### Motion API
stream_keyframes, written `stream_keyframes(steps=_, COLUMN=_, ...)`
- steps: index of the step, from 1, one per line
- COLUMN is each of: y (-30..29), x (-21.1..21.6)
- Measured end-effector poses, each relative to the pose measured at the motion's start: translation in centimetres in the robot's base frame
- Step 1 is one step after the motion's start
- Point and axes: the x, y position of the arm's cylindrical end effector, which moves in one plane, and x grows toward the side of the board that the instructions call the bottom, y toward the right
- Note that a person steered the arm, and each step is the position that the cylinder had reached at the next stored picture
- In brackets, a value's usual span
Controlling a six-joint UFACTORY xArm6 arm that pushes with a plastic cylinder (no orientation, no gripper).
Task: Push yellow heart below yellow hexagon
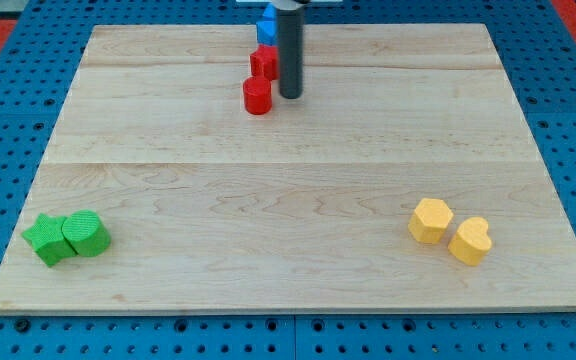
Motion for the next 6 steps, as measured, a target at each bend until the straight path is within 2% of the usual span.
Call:
stream_keyframes(steps=1, y=4.4, x=4.6)
stream_keyframes(steps=2, y=15.6, x=5.7)
stream_keyframes(steps=3, y=22.3, x=11.2)
stream_keyframes(steps=4, y=23.1, x=18.5)
stream_keyframes(steps=5, y=20.8, x=22.3)
stream_keyframes(steps=6, y=14.9, x=23.0)
